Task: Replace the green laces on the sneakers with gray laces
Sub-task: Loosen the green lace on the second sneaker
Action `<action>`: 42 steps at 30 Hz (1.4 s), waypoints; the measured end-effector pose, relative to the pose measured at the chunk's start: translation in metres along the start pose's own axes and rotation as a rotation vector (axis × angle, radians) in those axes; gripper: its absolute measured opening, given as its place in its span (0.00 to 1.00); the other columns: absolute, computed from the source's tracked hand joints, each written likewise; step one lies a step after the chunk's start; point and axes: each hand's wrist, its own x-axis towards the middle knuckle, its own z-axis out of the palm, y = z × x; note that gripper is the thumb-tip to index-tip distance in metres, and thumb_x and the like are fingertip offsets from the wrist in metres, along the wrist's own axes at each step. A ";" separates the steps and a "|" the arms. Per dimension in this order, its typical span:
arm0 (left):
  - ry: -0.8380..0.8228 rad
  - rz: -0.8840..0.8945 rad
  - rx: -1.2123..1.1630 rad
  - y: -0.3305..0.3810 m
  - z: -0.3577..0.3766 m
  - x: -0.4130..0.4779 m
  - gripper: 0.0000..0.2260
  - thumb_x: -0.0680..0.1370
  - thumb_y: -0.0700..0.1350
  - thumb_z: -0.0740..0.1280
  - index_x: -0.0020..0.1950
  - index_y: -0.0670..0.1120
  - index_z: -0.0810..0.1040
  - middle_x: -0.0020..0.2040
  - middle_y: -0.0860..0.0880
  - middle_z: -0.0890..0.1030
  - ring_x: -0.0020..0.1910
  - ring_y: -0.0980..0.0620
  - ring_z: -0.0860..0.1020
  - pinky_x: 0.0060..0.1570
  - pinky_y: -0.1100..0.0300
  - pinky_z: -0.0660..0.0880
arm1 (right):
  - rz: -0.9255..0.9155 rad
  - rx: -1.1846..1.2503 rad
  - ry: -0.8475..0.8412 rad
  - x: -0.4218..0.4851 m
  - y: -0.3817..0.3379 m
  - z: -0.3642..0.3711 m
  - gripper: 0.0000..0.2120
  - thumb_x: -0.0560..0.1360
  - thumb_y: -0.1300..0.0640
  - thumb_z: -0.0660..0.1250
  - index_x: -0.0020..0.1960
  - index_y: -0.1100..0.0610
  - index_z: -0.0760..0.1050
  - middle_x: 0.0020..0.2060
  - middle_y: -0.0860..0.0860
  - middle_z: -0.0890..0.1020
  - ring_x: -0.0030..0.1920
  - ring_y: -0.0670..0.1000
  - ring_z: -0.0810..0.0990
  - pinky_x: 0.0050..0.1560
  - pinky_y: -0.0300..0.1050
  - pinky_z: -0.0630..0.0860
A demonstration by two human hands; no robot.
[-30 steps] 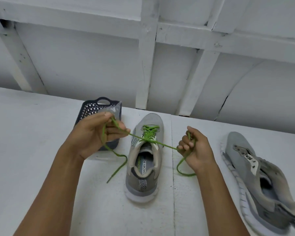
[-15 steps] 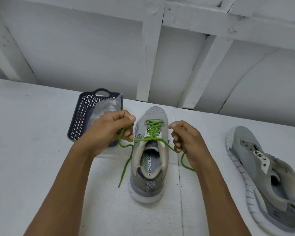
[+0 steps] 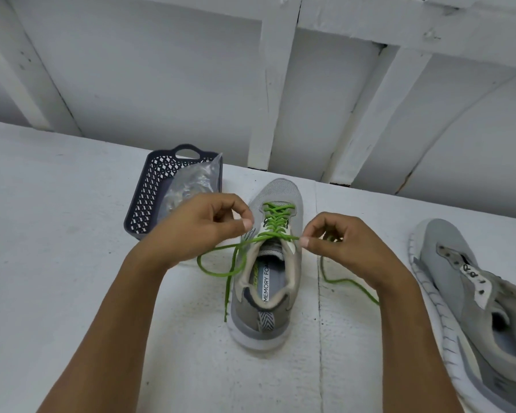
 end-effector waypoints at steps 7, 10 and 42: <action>0.020 0.115 0.347 0.008 0.020 0.002 0.09 0.73 0.47 0.77 0.50 0.59 0.83 0.48 0.56 0.79 0.41 0.59 0.77 0.44 0.61 0.76 | -0.116 -0.092 0.040 0.006 -0.003 0.016 0.07 0.69 0.51 0.79 0.44 0.43 0.82 0.49 0.39 0.81 0.58 0.42 0.77 0.58 0.44 0.73; 0.048 0.133 0.340 0.010 0.027 0.003 0.07 0.73 0.43 0.75 0.45 0.54 0.82 0.48 0.55 0.78 0.44 0.59 0.77 0.47 0.58 0.77 | -0.156 -0.145 0.090 0.009 -0.004 0.024 0.06 0.69 0.51 0.78 0.42 0.43 0.81 0.47 0.40 0.81 0.57 0.42 0.76 0.57 0.44 0.72; 0.398 0.110 -0.627 0.043 0.017 -0.020 0.09 0.74 0.39 0.70 0.54 0.44 0.77 0.31 0.50 0.69 0.27 0.54 0.64 0.30 0.60 0.69 | -0.013 1.273 0.267 -0.009 -0.001 -0.017 0.12 0.79 0.61 0.61 0.38 0.56 0.75 0.32 0.50 0.79 0.35 0.49 0.80 0.45 0.47 0.73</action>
